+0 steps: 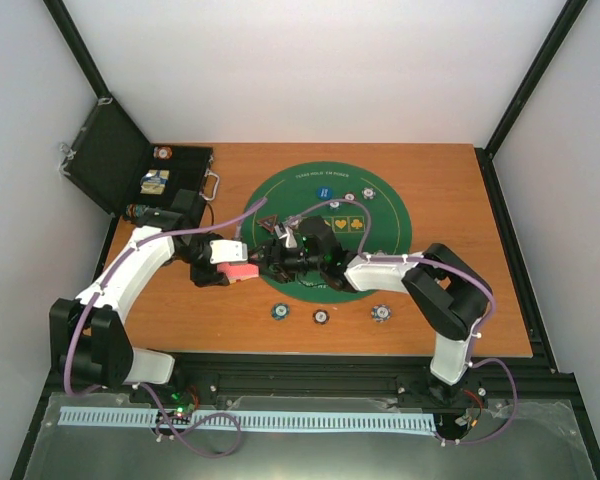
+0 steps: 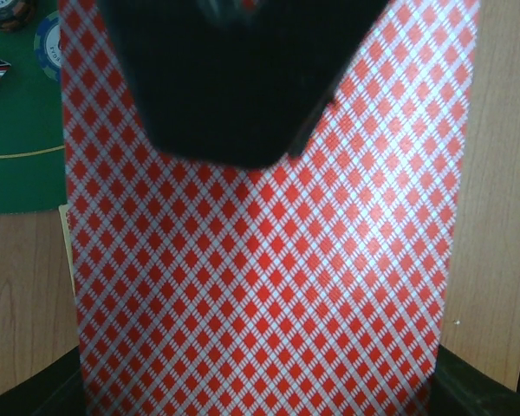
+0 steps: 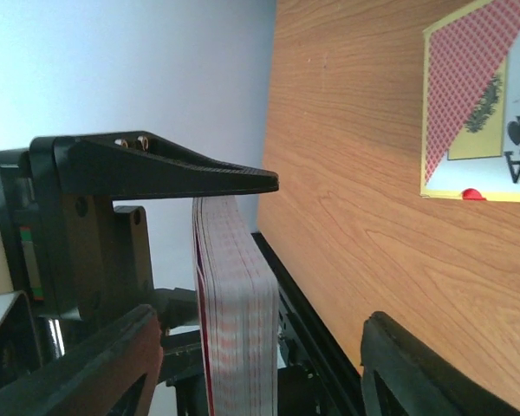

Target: Distribute texas hold em gaming equipment

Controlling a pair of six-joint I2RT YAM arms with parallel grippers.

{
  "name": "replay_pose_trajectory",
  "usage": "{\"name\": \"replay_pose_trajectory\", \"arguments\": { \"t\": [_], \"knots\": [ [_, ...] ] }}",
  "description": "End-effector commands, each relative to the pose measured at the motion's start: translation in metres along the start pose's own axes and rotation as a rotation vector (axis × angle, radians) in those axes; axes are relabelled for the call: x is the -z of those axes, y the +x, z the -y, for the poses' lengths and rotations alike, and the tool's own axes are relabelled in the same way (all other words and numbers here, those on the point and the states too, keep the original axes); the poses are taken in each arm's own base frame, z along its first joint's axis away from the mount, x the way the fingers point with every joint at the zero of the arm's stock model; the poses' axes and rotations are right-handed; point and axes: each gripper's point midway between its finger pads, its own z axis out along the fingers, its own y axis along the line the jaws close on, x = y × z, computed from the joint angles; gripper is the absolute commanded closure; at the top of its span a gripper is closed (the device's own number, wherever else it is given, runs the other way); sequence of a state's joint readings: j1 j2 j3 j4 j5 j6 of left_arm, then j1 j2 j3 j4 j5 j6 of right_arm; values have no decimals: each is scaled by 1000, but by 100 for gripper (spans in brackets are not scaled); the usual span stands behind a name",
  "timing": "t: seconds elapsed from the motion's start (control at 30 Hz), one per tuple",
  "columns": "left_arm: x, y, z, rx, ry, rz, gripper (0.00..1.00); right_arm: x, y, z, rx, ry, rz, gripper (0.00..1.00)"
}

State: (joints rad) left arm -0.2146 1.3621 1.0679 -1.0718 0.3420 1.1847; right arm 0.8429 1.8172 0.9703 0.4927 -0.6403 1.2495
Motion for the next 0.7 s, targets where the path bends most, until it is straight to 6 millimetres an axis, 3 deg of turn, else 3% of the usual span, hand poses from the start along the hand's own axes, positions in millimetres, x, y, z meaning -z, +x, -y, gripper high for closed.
{"name": "replay_pose_trajectory", "arguments": {
  "t": [0.0, 0.27, 0.3, 0.33, 0.37, 0.4, 0.53, 0.67],
  "knots": [
    [13, -15, -1, -37, -21, 48, 99, -14, 2, -23, 26, -71, -21, 41],
    [15, -18, 1, -41, -18, 67, 99, -23, 6, -28, 14, -92, -31, 76],
    [16, -19, 2, -43, -22, 74, 95, -23, 6, -28, 11, -92, -30, 83],
    [16, -20, 3, -43, -24, 81, 82, -22, 7, -28, 8, -93, -29, 89],
    [18, -21, 4, -46, -27, 89, 50, -22, 7, -27, 3, -92, -27, 93],
    [20, -23, 6, -52, -31, 102, 33, -21, 8, -27, 1, -93, -26, 97],
    [25, -29, 18, -83, -17, 150, 2, -18, 13, -27, -5, -100, -26, 97],
    [25, -32, 30, -99, 25, 185, 0, -18, 19, -32, 6, -116, -37, 97]
  ]
}}
